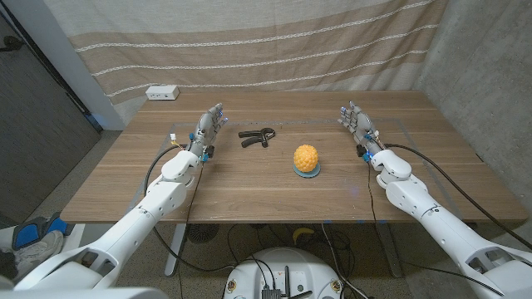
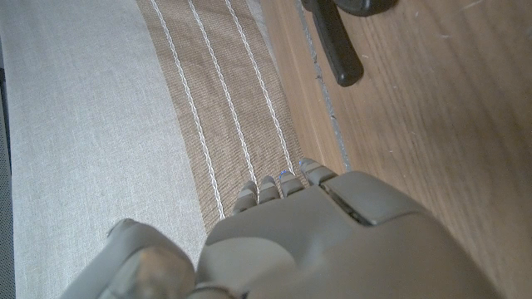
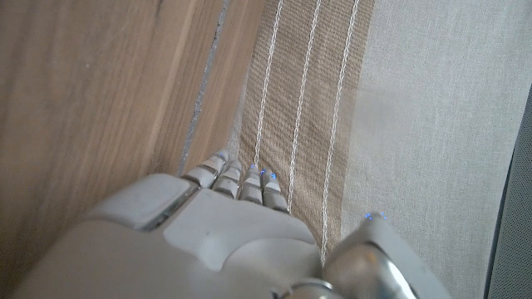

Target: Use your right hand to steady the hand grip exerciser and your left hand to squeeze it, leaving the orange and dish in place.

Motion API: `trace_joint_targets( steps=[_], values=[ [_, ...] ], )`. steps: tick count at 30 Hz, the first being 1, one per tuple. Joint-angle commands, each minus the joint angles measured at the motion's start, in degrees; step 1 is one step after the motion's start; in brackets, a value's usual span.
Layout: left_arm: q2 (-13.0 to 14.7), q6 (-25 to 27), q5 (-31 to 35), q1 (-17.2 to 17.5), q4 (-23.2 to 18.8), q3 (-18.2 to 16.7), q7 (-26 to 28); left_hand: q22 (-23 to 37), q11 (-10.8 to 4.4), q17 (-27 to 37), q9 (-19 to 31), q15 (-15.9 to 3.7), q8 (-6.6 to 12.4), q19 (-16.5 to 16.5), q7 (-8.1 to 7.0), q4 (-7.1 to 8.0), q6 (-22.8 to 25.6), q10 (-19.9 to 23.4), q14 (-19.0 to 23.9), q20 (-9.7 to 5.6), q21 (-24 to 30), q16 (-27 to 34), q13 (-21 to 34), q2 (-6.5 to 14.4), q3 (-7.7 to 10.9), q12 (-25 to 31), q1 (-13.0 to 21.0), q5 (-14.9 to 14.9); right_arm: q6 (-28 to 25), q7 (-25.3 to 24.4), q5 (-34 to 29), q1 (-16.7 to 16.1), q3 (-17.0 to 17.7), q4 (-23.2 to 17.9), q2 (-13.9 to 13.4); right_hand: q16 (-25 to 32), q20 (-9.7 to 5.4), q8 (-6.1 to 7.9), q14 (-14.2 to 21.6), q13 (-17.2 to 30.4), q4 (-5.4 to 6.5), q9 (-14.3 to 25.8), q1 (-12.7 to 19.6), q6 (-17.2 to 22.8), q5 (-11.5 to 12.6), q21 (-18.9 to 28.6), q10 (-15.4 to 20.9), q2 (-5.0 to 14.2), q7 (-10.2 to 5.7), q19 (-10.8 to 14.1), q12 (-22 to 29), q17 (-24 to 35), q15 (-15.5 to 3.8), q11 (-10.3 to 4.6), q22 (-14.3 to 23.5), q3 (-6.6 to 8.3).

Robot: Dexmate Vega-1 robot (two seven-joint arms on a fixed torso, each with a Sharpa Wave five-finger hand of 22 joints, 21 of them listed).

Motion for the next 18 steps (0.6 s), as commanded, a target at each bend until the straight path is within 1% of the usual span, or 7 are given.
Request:
trace_joint_targets(
  steps=[1, 3, 7, 9, 12, 13, 18],
  values=[
    [-0.3, -0.1, 1.3, 0.1, -0.5, 0.0, 2.4, 0.3, 0.15, 0.1, 0.1, 0.11, 0.21, 0.4, 0.14, -0.13, 0.1, -0.8, -0.6, 0.06, 0.2, 0.1, 0.2, 3.0, 0.46, 0.3, 0.3, 0.3, 3.6, 0.7, 0.8, 1.0, 1.3, 4.5, 1.6, 0.1, 0.3, 0.25, 0.2, 0.1, 0.01, 0.1, 0.3, 0.1, 0.3, 0.1, 0.2, -0.47, 0.51, 0.3, 0.3, 0.1, 0.58, 0.57, 0.2, -0.01],
    [-0.6, -0.4, 1.6, 0.6, -1.2, -0.1, 3.6, 0.3, 0.0, 0.0, 0.1, 0.15, 0.28, 0.7, 0.1, -0.31, 0.2, -0.6, -0.4, 0.23, 0.2, 0.2, 0.2, 2.9, 0.45, 0.4, 0.3, 0.3, 4.2, 1.4, 1.2, 1.2, 1.5, 4.8, 1.8, 0.1, 0.39, 0.3, 0.4, 0.1, -0.19, 0.1, 0.3, 0.2, 0.3, 0.1, 0.2, -0.74, 0.61, 0.4, 0.3, -0.1, 0.87, 0.58, 0.2, -0.1],
    [-0.3, -0.6, 2.0, 1.1, -1.9, -0.3, 4.2, 0.3, -0.15, 0.0, 0.1, 0.03, 0.34, 0.9, -0.02, -0.5, 0.3, -0.6, -0.3, 0.38, 0.2, 0.2, 0.2, 2.8, 0.44, 0.4, 0.4, 0.3, 4.6, -0.9, -0.4, 0.5, 1.5, 3.2, 1.4, 0.1, 0.75, 0.31, 0.7, 0.1, -0.68, 0.1, 0.6, 0.2, 0.4, 0.0, 0.3, -0.76, 0.58, 0.5, 0.3, -0.3, 1.12, 0.51, 0.2, 0.08],
    [-0.3, -1.1, 2.5, 1.4, -2.2, -0.4, 5.0, 0.3, -0.15, -0.1, 0.1, 0.26, 0.36, 1.2, -0.09, -0.83, 0.3, -0.4, 0.1, 0.76, 0.3, 0.3, 0.2, 2.5, 0.35, 0.5, 0.4, 0.3, 4.5, -1.5, -0.8, 0.3, 1.5, 2.7, 1.1, 0.1, 1.44, 0.32, 1.1, 0.0, -1.57, 0.1, 1.4, 0.3, 0.7, -0.3, 0.4, -0.4, 0.44, 0.5, 0.3, -0.7, 1.27, 0.34, 0.2, 0.66],
    [-0.2, -1.0, 2.5, 1.7, -2.6, -0.6, 5.3, 0.3, 0.0, -0.1, 0.1, 0.52, 0.48, 1.7, -0.12, -1.39, 0.5, 0.0, 0.9, 1.28, 0.3, 0.5, 0.2, 2.0, 0.18, 0.7, 0.4, 0.2, 4.2, -1.8, -0.8, 0.0, 1.5, 2.3, 1.0, 0.3, 2.06, 0.37, 1.6, 0.0, -2.15, 0.1, 1.7, 0.4, 0.8, -0.4, 0.5, -0.31, 0.41, 0.6, 0.3, -0.9, 2.16, 0.3, 0.3, 0.89],
    [-0.1, -1.1, 2.6, 1.7, -2.6, -0.6, 5.4, 0.3, -0.05, -0.1, 0.1, 0.52, 0.5, 1.9, -0.19, -1.46, 0.5, 0.0, 1.0, 1.4, 0.4, 0.5, 0.2, 2.0, 0.18, 0.7, 0.4, 0.2, 4.3, -2.0, -0.7, 0.0, 1.6, 2.4, 1.1, 0.3, 2.21, 0.38, 1.7, 0.0, -2.28, 0.1, 1.8, 0.4, 0.9, -0.5, 0.6, -0.26, 0.43, 0.6, 0.3, -1.0, 2.14, 0.27, 0.3, 0.96],
    [-0.1, -1.2, 2.9, 1.7, -2.8, -0.6, 5.5, 0.3, 0.11, -0.2, 0.1, 0.56, 0.55, 2.2, -0.12, -1.73, 0.7, 0.3, 1.3, 1.51, 0.4, 0.5, 0.2, 1.9, 0.19, 0.8, 0.4, 0.2, 4.8, -3.4, -1.4, -0.4, 1.7, 2.0, 1.3, 0.4, 2.24, 0.6, 2.2, 0.0, -3.16, 0.1, 2.6, 1.0, 1.2, -0.7, 1.1, 0.1, 0.41, 0.8, 0.5, -1.2, 1.94, 0.45, 0.3, 1.53]
  ],
)
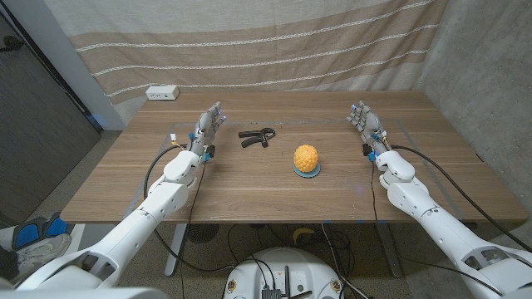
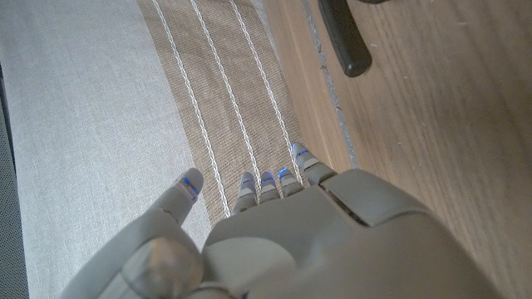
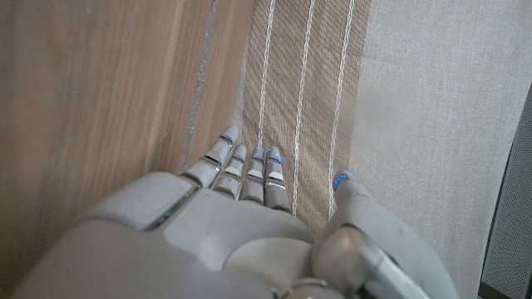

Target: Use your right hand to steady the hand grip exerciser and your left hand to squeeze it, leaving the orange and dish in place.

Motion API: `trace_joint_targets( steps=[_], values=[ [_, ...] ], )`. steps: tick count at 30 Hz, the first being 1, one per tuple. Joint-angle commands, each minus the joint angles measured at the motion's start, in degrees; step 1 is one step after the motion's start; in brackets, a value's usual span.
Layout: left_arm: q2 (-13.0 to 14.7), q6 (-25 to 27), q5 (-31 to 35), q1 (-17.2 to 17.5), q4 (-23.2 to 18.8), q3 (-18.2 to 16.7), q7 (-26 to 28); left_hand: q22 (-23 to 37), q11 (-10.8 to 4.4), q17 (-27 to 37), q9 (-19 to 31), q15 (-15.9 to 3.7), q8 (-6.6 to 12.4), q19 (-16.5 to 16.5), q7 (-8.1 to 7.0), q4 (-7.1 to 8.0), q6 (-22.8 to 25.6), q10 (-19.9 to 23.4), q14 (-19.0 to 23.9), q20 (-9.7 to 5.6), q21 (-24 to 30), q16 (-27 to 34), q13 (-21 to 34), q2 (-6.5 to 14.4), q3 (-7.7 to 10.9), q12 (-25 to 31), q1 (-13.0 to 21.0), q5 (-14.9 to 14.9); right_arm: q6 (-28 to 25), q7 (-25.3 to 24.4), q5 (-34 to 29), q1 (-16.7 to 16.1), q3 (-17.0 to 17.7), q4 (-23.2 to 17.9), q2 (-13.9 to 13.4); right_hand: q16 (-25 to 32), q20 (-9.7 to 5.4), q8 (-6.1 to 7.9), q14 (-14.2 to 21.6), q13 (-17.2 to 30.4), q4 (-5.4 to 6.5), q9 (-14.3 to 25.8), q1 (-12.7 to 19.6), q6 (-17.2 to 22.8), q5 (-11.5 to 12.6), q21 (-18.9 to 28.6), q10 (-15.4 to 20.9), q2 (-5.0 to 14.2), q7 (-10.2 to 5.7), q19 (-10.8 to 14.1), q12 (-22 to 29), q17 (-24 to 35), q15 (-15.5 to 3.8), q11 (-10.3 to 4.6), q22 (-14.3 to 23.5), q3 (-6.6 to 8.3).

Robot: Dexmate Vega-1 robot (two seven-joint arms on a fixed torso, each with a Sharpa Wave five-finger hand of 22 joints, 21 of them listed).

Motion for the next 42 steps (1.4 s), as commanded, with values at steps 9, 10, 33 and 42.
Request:
trace_joint_targets(
  steps=[9, 10, 33, 42],
  values=[
    [0.1, 0.0, 1.7, 1.2, -1.7, -0.1, 3.0, 0.4, 0.26, 0.0, 0.1, 0.72, 0.48, 2.4, -0.06, -1.49, 1.0, 0.6, 2.0, 1.8, 0.8, 0.5, 0.2, 1.5, -0.06, 0.4, 0.5, 0.1, -0.4, -8.7, -7.2, -1.4, -0.3, -5.4, -2.2, 0.9, 1.64, 0.67, 2.0, 0.2, -3.06, 0.1, 3.1, 1.8, 1.4, -0.9, 2.0, 0.5, -0.16, 0.6, 0.8, -0.4, -0.14, 0.1, 0.4, 1.95],
    [0.0, 0.2, 1.4, 1.3, -1.8, -0.3, 3.2, 0.4, 0.33, 0.0, 0.1, 0.78, 0.48, 2.6, -0.18, -1.61, 1.0, 0.6, 2.2, 2.04, 0.8, 0.5, 0.2, 1.4, -0.07, 0.4, 0.5, 0.1, -0.6, -9.8, -8.2, -1.4, -0.4, -6.0, -2.4, 1.3, 1.53, 0.8, 2.8, 0.2, -3.53, 0.2, 3.5, 2.2, 1.6, -0.9, 2.6, 0.72, -0.12, 1.0, 1.0, -0.4, -0.22, 0.15, 0.4, 2.31],
    [0.0, -1.3, 1.5, 1.7, -0.8, -1.2, 3.9, 0.5, 0.7, 0.1, 0.1, 1.53, 0.67, 4.0, -0.87, -2.79, 2.2, 1.6, 3.8, 3.2, 1.0, 0.6, 0.2, 0.9, -0.31, 0.6, 0.2, -0.1, -5.8, -15.5, -21.7, 3.7, -4.4, -10.6, -5.2, 2.6, 2.46, 1.16, 4.9, 0.7, -5.72, 0.3, 5.3, 3.8, 3.0, -1.0, 4.4, 0.99, -0.67, 2.2, 1.6, 0.0, -1.04, -0.2, 0.6, 3.75],
    [0.3, -1.1, 1.4, 2.2, -1.4, -1.5, 4.3, 0.6, 1.02, 0.2, 0.1, 1.93, 0.71, 4.6, -1.25, -3.01, 2.6, 2.3, 4.5, 3.86, 1.1, 0.6, 0.2, 0.7, -0.44, 0.8, -0.1, -0.2, -7.8, -16.9, -25.5, 5.0, -5.6, -12.1, -5.8, 2.9, 2.42, 1.37, 5.2, 0.9, -5.93, 0.4, 5.4, 4.7, 3.3, -1.0, 4.9, 1.11, -0.8, 2.5, 1.8, 0.3, -1.39, -0.33, 0.7, 3.97]
  ],
)
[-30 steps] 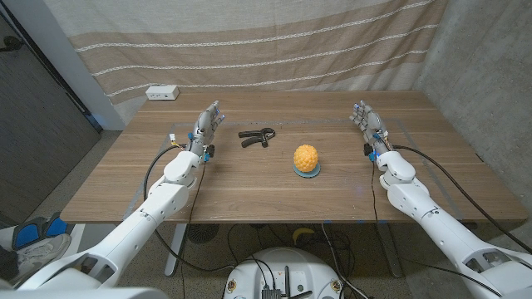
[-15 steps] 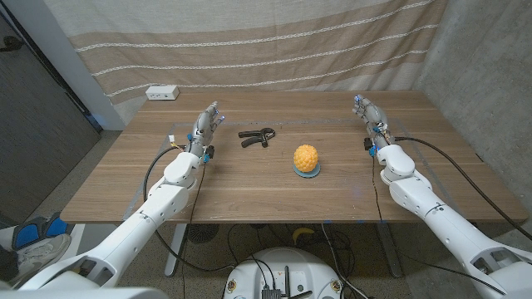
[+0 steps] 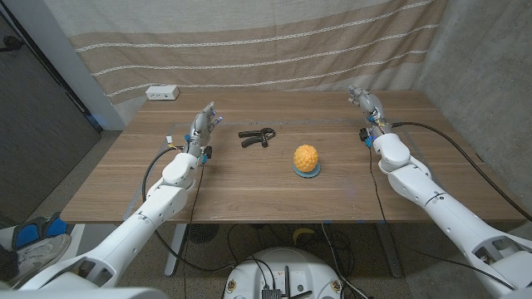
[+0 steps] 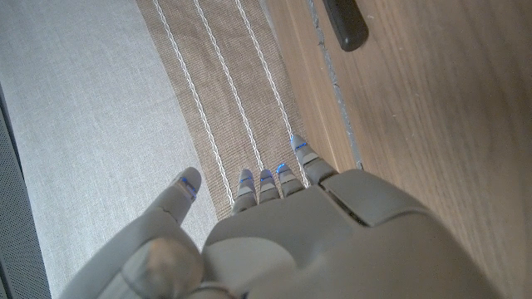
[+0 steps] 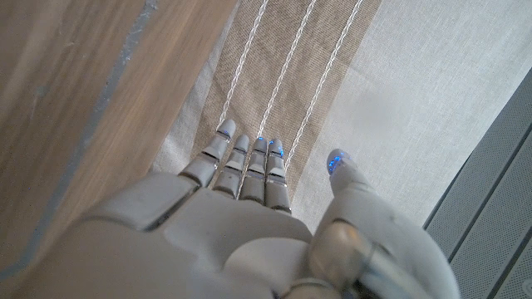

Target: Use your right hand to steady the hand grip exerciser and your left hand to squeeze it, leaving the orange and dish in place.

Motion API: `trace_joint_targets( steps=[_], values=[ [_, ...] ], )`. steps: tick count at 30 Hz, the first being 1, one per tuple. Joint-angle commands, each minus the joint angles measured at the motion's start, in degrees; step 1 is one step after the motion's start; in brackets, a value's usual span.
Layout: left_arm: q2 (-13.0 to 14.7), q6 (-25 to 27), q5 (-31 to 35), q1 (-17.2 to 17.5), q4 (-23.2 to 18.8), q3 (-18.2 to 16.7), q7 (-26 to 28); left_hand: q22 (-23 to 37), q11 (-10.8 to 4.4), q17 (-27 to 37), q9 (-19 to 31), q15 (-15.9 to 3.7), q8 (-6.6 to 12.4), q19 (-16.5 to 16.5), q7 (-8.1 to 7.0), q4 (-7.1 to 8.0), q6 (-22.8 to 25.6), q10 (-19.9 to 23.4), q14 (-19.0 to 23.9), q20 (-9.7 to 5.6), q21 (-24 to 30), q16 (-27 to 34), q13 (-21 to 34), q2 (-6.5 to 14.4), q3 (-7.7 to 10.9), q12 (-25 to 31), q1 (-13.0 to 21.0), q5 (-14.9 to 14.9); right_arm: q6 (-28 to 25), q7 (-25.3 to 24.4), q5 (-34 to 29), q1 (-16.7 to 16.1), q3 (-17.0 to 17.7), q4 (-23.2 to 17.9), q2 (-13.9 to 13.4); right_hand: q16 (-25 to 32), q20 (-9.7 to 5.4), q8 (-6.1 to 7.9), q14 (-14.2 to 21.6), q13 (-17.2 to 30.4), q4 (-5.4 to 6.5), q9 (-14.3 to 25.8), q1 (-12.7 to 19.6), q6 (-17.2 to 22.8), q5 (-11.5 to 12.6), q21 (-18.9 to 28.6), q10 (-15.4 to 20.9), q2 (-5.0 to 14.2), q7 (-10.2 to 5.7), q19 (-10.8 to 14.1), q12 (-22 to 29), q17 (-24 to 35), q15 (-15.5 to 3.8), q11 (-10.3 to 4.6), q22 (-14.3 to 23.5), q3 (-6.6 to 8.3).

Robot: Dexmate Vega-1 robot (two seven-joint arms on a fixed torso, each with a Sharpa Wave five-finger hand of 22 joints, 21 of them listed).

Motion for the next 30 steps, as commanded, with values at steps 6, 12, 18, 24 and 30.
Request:
trace_joint_targets(
  steps=[6, 12, 18, 24, 30],
  values=[
    [0.2, -0.3, 0.0, 0.8, -0.7, -0.5, 0.9, 0.4, 0.2, 0.2, 0.2, 0.02, 0.25, 0.4, -0.19, -0.45, 0.5, 0.8, 0.7, 0.35, 0.3, 0.2, 0.2, 0.6, -0.04, 0.4, -0.2, -0.2, -3.1, -2.2, -7.6, 2.6, -2.3, -2.8, -1.5, 0.7, -0.13, 0.47, 0.7, 0.3, -0.24, 0.2, 0.0, 1.2, 0.5, -0.1, 1.1, 0.28, -0.21, 0.6, 0.6, 0.4, -0.22, -0.22, 0.2, 0.37],
    [0.1, -0.3, 0.0, 1.0, -1.0, -0.5, 1.0, 0.4, 0.09, 0.2, 0.2, -0.03, 0.29, 0.6, -0.23, -0.58, 0.8, 1.0, 0.8, 0.28, 0.3, 0.1, 0.3, 0.6, -0.06, 0.4, -0.4, -0.2, -4.8, -2.3, -9.9, 3.1, -3.0, -4.4, -2.3, 0.9, -0.05, 0.49, 1.1, 0.4, -0.29, 0.2, 0.0, 1.5, 0.7, -0.2, 1.5, 0.32, -0.36, 0.7, 0.8, 0.5, -0.47, -0.2, 0.2, 0.47],
    [0.2, -0.4, 0.0, 1.3, -1.3, -0.5, 1.1, 0.4, 0.04, 0.2, 0.2, -0.05, 0.3, 0.6, -0.21, -0.66, 0.9, 1.0, 0.8, 0.31, 0.3, 0.1, 0.3, 0.6, -0.07, 0.4, -0.4, -0.2, -5.7, -2.6, -11.8, 3.5, -3.6, -5.3, -2.6, 1.1, -0.06, 0.55, 1.1, 0.5, -0.32, 0.2, -0.1, 1.9, 0.8, -0.2, 1.8, 0.35, -0.46, 0.9, 0.9, 0.7, -0.6, -0.38, 0.3, 0.56],
    [0.2, -0.5, 0.0, 1.9, -1.8, -0.7, 1.5, 0.4, 0.0, 0.2, 0.2, -0.07, 0.29, 0.7, -0.34, -0.77, 1.0, 1.1, 0.9, 0.31, 0.3, 0.0, 0.3, 0.6, -0.06, 0.4, -0.5, -0.2, -6.4, -2.4, -13.2, 3.9, -4.1, -6.2, -2.9, 1.3, -0.07, 0.56, 1.2, 0.6, -0.33, 0.3, -0.1, 2.1, 0.9, -0.2, 2.0, 0.38, -0.65, 1.0, 0.9, 0.9, -0.79, -0.46, 0.3, 0.63],
    [0.2, -0.5, -0.1, 2.1, -2.0, -0.8, 1.5, 0.4, 0.07, 0.2, 0.2, -0.05, 0.27, 0.8, -0.37, -0.87, 1.1, 1.2, 1.0, 0.29, 0.2, 0.0, 0.3, 0.6, -0.06, 0.4, -0.6, -0.2, -7.6, -1.6, -14.2, 4.5, -4.7, -7.0, -3.3, 1.4, -0.1, 0.55, 1.4, 0.6, -0.35, 0.3, -0.1, 2.3, 1.0, -0.2, 2.1, 0.39, -0.66, 1.0, 0.9, 1.0, -0.88, -0.58, 0.3, 0.7]
  ],
)
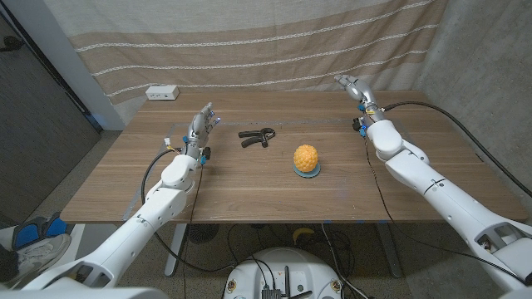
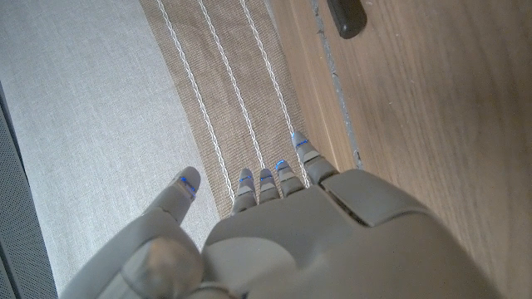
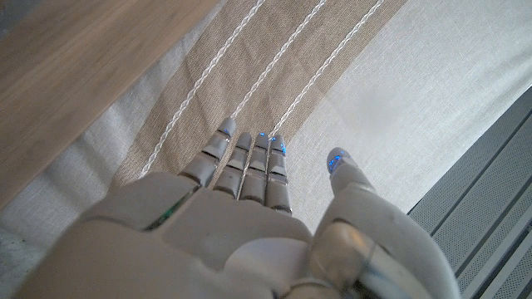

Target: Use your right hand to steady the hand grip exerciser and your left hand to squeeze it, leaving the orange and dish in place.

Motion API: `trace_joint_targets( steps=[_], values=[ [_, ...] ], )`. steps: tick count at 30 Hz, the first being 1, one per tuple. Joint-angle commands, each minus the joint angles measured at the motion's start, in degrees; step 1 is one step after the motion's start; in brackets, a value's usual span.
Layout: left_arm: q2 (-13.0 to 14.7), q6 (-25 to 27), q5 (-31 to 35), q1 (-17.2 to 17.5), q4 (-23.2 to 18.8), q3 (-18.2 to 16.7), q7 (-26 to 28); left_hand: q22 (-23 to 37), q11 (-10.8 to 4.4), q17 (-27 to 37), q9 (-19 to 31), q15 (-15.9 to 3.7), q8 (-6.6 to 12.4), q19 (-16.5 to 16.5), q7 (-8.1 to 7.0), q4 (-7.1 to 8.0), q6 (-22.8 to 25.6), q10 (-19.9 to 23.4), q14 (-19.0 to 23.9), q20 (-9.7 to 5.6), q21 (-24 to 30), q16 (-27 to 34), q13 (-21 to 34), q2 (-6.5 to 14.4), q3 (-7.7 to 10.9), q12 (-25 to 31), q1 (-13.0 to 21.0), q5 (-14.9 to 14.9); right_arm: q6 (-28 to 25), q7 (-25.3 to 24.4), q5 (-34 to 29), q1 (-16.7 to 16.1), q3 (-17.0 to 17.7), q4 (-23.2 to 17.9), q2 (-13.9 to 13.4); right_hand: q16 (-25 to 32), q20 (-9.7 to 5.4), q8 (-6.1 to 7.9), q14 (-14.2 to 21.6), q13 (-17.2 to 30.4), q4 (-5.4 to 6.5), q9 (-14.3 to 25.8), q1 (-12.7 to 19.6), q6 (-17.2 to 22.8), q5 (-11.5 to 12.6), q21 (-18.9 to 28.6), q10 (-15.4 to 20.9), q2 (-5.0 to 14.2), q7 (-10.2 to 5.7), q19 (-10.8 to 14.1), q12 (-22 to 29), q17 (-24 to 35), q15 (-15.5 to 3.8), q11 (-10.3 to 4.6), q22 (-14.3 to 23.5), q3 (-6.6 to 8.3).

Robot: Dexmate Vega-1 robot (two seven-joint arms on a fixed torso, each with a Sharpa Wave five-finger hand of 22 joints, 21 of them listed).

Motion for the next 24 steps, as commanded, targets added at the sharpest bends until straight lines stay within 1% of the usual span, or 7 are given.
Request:
trace_joint_targets(
  steps=[1, 14, 21, 24],
  values=[
    [0.1, -0.1, 0.0, 0.6, -0.6, -0.2, 0.2, 0.2, -0.03, 0.1, 0.2, 0.04, 0.27, 0.5, 0.14, -0.21, 0.6, 0.5, 0.5, 0.0, 0.2, 0.0, 0.3, 0.6, 0.13, 0.4, -0.6, -0.2, -2.5, 0.9, -3.0, 1.2, -1.3, -2.0, -0.8, 0.6, -0.3, 0.35, 0.7, 0.1, -0.14, 0.3, -0.1, 0.7, 0.4, -0.2, 0.5, 0.39, 0.13, 0.5, 0.5, 0.2, -0.2, -0.23, 0.3, 0.48],
    [0.3, -0.2, -0.1, 0.8, -0.9, -0.2, 0.0, 0.2, -0.14, 0.1, 0.2, -0.01, 0.21, 0.5, 0.05, -0.4, 0.7, 0.5, 0.5, -0.02, 0.1, -0.1, 0.3, 0.7, 0.15, 0.3, -0.7, -0.2, -5.8, 2.4, -6.3, 2.8, -3.0, -4.4, -1.7, 0.9, -0.36, 0.4, 0.9, 0.2, -0.19, 0.3, -0.2, 1.3, 0.6, -0.3, 0.8, 0.39, 0.0, 0.6, 0.6, 0.5, -0.71, -0.45, 0.3, 0.61],
    [0.3, -0.2, 0.0, 1.0, -1.1, -0.1, -0.1, 0.2, 0.0, 0.1, 0.2, 0.04, 0.19, 0.5, 0.07, -0.52, 0.7, 0.5, 0.5, -0.04, 0.1, -0.1, 0.3, 0.7, 0.16, 0.2, -0.8, -0.2, -8.7, 3.8, -8.3, 3.9, -4.1, -6.2, -2.4, 1.1, -0.35, 0.37, 1.0, 0.3, -0.21, 0.4, -0.2, 1.4, 0.7, -0.4, 0.7, 0.39, -0.19, 0.7, 0.5, 0.7, -0.77, -0.7, 0.3, 0.67],
    [0.3, -0.3, 0.2, 1.0, -1.2, -0.1, -0.1, 0.2, 0.04, 0.1, 0.2, 0.02, 0.17, 0.6, 0.06, -0.56, 0.7, 0.5, 0.4, -0.04, 0.1, -0.2, 0.3, 0.7, 0.17, 0.2, -0.8, -0.2, -10.8, 4.5, -9.2, 4.5, -4.6, -7.1, -2.6, 1.1, -0.33, 0.35, 1.1, 0.3, -0.22, 0.4, -0.2, 1.5, 0.7, -0.4, 0.6, 0.39, -0.26, 0.8, 0.4, 0.7, -0.92, -0.72, 0.3, 0.7]
  ],
)
